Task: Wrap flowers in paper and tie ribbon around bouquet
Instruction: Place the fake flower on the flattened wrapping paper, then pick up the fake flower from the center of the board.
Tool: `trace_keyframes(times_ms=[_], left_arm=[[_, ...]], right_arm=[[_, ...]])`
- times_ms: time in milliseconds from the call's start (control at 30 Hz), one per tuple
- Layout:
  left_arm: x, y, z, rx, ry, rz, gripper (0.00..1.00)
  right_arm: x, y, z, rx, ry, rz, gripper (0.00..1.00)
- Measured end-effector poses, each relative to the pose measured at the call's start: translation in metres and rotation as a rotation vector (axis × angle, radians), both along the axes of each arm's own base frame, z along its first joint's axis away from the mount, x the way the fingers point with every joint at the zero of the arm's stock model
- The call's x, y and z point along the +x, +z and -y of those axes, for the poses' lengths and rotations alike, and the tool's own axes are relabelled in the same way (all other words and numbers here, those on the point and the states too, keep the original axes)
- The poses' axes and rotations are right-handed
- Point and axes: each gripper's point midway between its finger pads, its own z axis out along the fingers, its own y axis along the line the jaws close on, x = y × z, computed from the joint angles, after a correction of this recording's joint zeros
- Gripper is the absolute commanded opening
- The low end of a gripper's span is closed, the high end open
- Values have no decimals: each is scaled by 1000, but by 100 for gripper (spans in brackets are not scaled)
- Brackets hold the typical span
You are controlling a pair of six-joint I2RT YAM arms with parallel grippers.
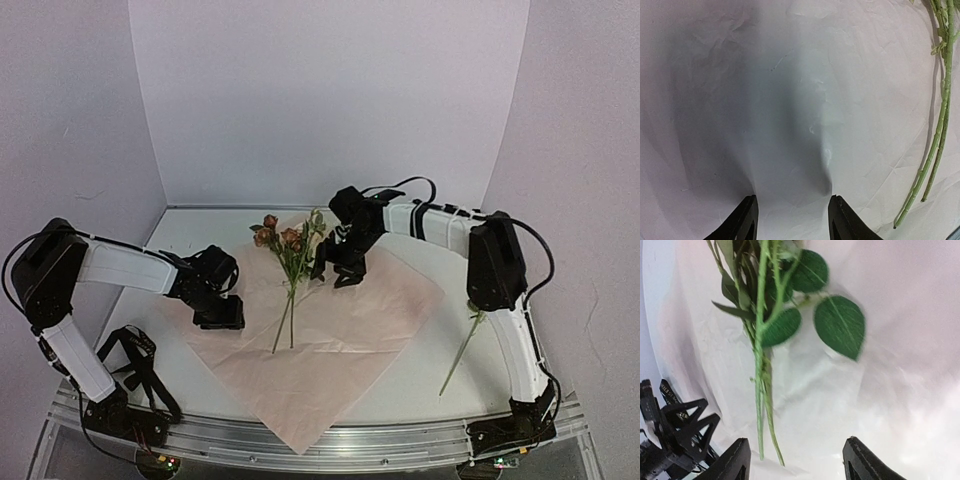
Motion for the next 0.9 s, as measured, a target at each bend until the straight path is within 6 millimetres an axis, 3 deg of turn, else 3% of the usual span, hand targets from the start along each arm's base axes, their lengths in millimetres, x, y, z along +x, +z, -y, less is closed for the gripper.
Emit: trace_keyframes(times_ms=[200, 300, 400, 600, 767, 900], left_arm=[[-3, 1, 2, -16, -7, -9, 50], [-6, 3, 3, -28, -11, -13, 51], [-6, 11, 5, -48, -15, -4, 52], [-4, 27, 8, -80, -19, 28, 53], [-7, 32, 5, -79, -20, 27, 55], [-8, 38, 4, -81, -23, 35, 56]], right_arm=[[-40, 52, 85, -187, -78, 112, 71], [-58, 59, 132, -280, -129, 167, 70], [-79, 44, 188, -402, -200, 157, 66], [-115, -1, 279, -589, -338, 73, 64], [-132, -20, 319, -615, -434, 49, 57], [-126, -30, 335, -596, -508, 49, 53]])
